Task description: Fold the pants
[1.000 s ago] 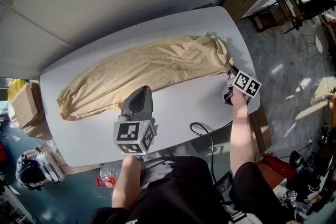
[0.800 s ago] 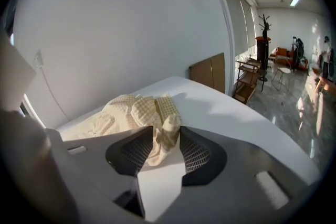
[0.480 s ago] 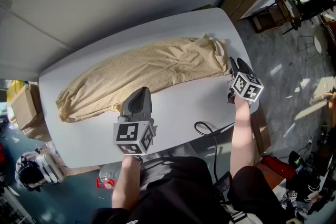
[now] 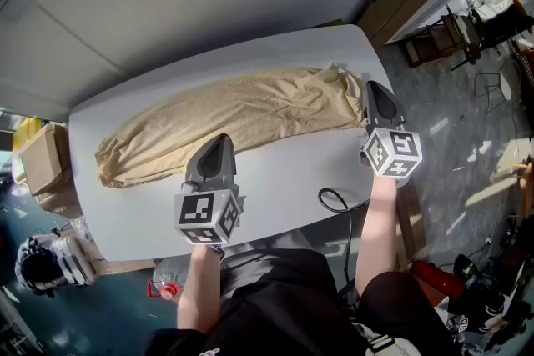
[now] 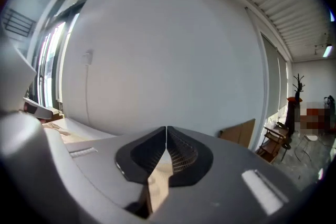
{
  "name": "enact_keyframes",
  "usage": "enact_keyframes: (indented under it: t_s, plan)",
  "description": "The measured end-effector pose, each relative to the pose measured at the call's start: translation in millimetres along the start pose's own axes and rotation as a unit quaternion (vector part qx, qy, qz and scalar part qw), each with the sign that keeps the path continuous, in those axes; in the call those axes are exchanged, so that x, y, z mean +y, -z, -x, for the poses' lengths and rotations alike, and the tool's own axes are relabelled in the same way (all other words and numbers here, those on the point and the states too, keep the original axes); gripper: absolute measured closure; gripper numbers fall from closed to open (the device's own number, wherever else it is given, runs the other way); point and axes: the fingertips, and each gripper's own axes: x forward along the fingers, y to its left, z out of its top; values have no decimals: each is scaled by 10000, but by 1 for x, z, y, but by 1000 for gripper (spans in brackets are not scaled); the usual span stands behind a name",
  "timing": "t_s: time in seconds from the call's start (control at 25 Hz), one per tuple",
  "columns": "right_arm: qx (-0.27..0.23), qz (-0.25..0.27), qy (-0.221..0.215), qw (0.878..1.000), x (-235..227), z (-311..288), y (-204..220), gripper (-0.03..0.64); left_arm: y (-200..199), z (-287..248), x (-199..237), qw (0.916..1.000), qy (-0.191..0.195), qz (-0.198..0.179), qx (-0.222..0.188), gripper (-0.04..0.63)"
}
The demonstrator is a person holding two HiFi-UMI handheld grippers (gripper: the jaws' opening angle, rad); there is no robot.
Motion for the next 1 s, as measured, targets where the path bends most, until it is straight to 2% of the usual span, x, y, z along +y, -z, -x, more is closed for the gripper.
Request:
enact_keyframes:
  t_s: [0.04,0.28,0.48,0.6,0.76,0.88,1.0]
  plan:
    - [-146,78,-90,9998,14,3,-15,614,-5,5,3,10000,-39,5,-72,595]
    - [-884,632,-648,9920,102,33,-81,614,-29,46,18,9987,-169,-22,-477,595]
    - [-1633,687,-1596,9711,179,69,-117,614,-43,69,28,9974,-178,-2,-695,595]
    - [-1670,853,-2052,9606,227,78,-119,614,-50,74,31,9961,-178,32,-861,595]
    - [-1700,925,-2388,9516,274,90,-108,614,-52,69,25,9950,-97,62,-987,595]
    - [-1605,930,-2582,9481,286,96,-98,614,-51,64,16,9953,-11,76,-966,595]
    - [-1426,957,-2545,9517,278,96,-90,614,-49,62,6,9956,77,89,-930,595]
